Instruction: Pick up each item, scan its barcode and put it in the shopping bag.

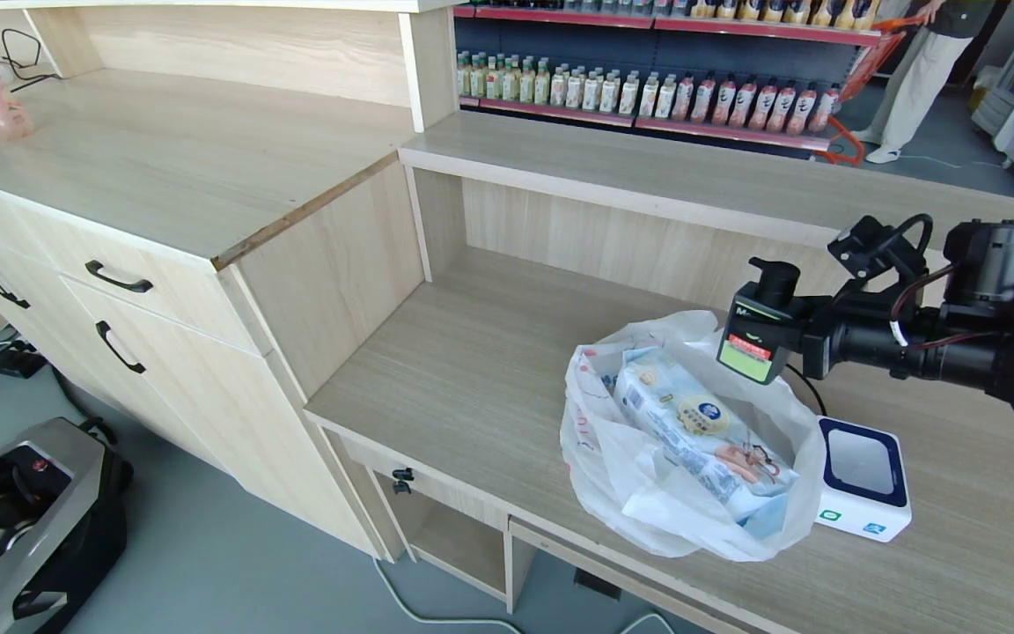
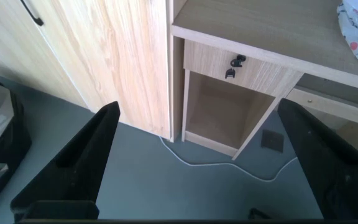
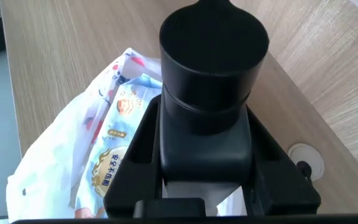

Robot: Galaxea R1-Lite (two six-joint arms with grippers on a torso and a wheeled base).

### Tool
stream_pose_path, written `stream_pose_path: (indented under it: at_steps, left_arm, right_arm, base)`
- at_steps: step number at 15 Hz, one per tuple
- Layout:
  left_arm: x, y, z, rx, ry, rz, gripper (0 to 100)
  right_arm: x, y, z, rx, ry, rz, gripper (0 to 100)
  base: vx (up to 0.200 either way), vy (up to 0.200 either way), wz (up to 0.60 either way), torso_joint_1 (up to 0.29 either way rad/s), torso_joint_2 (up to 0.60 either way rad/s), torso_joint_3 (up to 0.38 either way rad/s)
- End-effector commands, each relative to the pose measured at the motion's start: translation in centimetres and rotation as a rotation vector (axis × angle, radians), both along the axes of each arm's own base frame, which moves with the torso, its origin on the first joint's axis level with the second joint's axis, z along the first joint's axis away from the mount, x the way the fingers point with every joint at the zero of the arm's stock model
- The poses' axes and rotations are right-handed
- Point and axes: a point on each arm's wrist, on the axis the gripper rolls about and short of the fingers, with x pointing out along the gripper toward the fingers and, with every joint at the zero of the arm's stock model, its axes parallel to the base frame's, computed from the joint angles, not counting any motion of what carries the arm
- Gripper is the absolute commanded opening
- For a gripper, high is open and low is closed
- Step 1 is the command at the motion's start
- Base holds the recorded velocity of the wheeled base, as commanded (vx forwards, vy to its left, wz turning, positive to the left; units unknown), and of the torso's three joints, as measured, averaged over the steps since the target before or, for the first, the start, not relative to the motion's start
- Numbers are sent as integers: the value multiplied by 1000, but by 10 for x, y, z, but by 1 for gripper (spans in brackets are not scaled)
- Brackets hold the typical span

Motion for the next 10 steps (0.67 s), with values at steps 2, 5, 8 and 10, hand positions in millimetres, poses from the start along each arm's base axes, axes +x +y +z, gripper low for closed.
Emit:
stream_pose_path:
  at_steps: [2,5,8,10]
  left_arm:
    - [0,0,0,0,1,0,100]
    - [0,0,0,0,1,0,100]
    - [0,0,0,0,1,0,100]
    - [0,0,0,0,1,0,100]
  right_arm:
    - [15,0,-26,-2,42,2,0]
    - [15,0,-33,-1,47,0,0]
    - [3,-2,-37,-6,71,-5,0]
    - [1,-5,-41,-20,75,-10,0]
  base:
    - [0,0,0,0,0,0]
    - [0,0,0,0,0,0]
    - [0,0,0,0,0,0]
    - [0,0,0,0,0,0]
